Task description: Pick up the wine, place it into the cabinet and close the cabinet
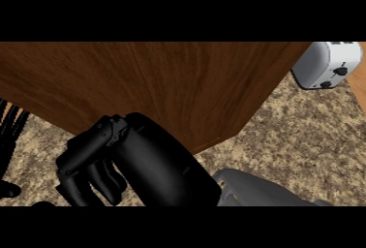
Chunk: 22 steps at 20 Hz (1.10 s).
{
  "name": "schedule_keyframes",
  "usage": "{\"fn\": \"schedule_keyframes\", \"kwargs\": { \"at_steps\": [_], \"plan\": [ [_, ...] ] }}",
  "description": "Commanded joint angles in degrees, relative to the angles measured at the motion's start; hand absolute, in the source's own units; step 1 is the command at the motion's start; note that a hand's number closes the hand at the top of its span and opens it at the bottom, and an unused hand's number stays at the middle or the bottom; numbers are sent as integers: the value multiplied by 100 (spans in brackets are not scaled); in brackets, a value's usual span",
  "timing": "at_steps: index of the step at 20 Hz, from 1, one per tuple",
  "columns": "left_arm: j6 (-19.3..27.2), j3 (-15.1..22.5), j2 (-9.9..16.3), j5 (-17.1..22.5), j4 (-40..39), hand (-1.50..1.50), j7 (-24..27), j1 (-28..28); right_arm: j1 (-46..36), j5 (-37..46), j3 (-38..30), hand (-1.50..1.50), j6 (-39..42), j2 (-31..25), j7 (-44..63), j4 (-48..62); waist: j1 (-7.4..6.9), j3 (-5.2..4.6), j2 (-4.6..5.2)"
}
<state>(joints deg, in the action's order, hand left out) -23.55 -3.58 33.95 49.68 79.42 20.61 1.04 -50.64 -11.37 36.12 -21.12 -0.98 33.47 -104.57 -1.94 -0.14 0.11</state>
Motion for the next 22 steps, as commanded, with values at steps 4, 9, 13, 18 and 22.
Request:
{"fn": "schedule_keyframes", "kwargs": {
  "at_steps": [4, 9, 13, 18, 22],
  "plan": [
    [122, -113, -144, -190, 26, -150, -90, -114, -896, -978, -684, 150, 74, 96, -871, 1692, 67, 11, 12],
    [-390, -394, -74, -203, -407, -150, -49, -77, -353, -1076, -1021, 150, 525, 97, -1042, 1850, 149, 11, 2],
    [-390, -425, -217, -318, 27, -150, -25, 369, -388, -1039, -1226, 150, 724, 98, -1392, 2560, 107, 13, -5],
    [-315, -500, -241, -304, -342, -150, -264, -272, -379, -828, -1728, 150, 1325, 1, -2008, 3416, 140, 12, 15],
    [-285, -665, -211, -141, -236, -150, -448, -152, -621, -721, -1828, 150, 1428, -33, -1843, 3466, 133, 12, -2]
  ]
}}
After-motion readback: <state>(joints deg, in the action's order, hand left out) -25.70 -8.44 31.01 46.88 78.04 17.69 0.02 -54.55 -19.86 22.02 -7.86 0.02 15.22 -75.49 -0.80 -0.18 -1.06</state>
